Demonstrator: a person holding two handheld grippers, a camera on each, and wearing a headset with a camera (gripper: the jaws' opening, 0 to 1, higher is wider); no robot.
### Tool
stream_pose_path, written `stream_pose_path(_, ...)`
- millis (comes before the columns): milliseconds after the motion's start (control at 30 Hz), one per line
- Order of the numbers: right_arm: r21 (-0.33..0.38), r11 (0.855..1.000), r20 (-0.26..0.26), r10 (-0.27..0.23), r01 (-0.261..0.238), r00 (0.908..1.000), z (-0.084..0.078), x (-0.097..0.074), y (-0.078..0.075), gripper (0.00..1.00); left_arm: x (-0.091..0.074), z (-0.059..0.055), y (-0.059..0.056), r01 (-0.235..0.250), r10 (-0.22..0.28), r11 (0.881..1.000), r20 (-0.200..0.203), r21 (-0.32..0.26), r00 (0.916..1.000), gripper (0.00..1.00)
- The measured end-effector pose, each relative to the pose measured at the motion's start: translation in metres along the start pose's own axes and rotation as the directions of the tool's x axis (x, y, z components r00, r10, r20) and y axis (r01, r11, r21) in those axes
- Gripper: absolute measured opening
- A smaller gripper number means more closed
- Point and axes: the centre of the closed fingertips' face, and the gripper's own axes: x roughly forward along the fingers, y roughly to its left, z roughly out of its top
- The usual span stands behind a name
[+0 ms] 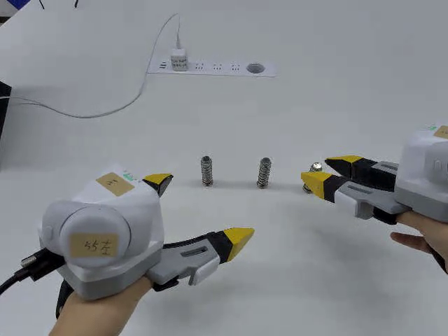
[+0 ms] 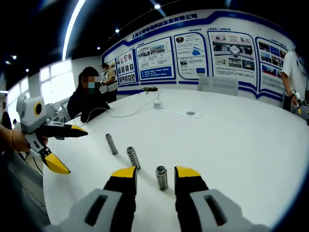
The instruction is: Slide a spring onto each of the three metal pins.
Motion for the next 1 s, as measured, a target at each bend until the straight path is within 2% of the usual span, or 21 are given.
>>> stream_pose_path(200, 0.009, 1.000, 0.010, -0.005, 0.005, 0.9999, 0.007, -0.016, 0.007, 0.44, -0.005, 0.007, 0.002, 0.007, -0.007, 1.000, -0.003, 0.020, 1.0000, 0.84)
stream_pose_path(367, 0.018, 1.000, 0.017, -0.013, 0.013, 0.9998, 0.011, -0.028, 0.011, 0.50, -0.011, 0.009, 0.005, 0.009, -0.009, 1.000, -0.013, 0.025, 0.9999, 0.85)
stream_pose_path(567, 0.026, 0.999, 0.013, -0.022, 0.022, 0.9997, 0.014, -0.042, 0.018, 0.58, -0.021, 0.016, 0.007, 0.019, -0.019, 1.000, 0.005, 0.011, 0.9998, 0.85)
stream_pose_path(867, 0.050, 0.999, 0.006, -0.019, 0.019, 0.9998, 0.014, -0.060, 0.034, 0.68, -0.037, 0.020, 0.014, 0.004, -0.004, 1.000, -0.005, 0.021, 1.0000, 0.87)
stream_pose_path(1000, 0.059, 0.998, 0.009, -0.022, 0.022, 0.9997, 0.012, -0.068, 0.039, 0.72, -0.045, 0.022, 0.015, -0.002, 0.002, 1.000, 0.008, 0.012, 1.0000, 0.88)
